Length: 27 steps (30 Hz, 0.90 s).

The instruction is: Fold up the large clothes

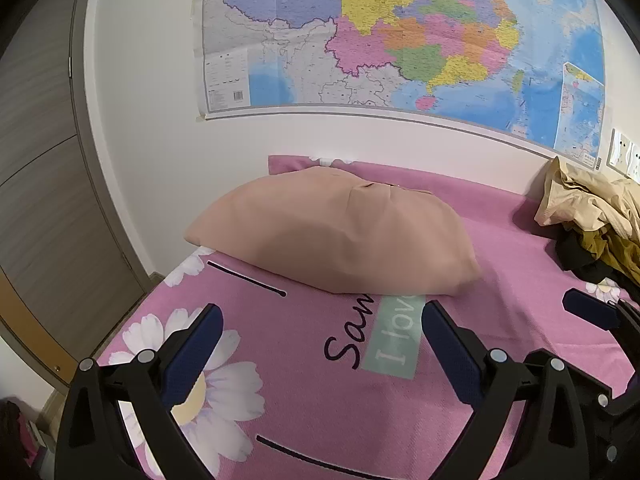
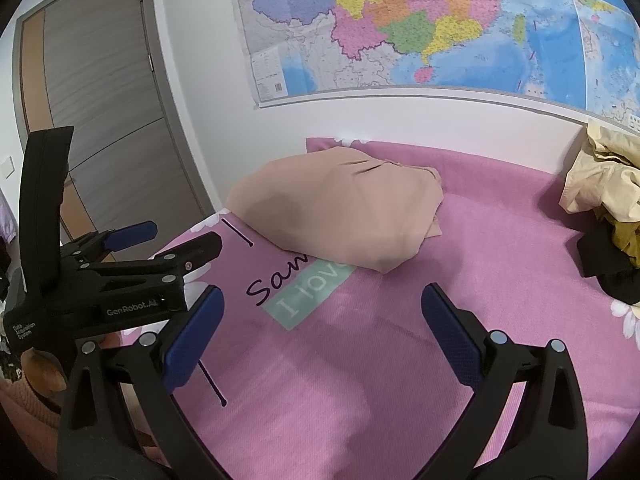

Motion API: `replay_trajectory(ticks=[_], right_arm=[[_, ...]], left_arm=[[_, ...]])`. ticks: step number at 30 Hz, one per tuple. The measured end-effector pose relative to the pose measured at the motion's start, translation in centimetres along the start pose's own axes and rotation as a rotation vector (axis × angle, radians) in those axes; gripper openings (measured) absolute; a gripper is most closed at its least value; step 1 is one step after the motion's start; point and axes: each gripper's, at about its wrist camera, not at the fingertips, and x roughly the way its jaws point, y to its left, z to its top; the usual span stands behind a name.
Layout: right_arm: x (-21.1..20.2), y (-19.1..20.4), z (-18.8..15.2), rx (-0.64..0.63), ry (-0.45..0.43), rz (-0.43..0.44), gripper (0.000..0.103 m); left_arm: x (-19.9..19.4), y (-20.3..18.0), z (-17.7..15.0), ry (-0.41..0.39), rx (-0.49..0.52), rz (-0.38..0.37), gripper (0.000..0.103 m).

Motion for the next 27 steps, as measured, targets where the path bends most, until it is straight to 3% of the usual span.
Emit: replay_trajectory(ticks=[27], right_arm=[[0.06, -0.17, -0.26, 0.015, 0.007, 0.012, 0.097]], left_arm=[[-0.1, -0.52, -0.26, 0.005, 0.001, 0.012, 0.096]])
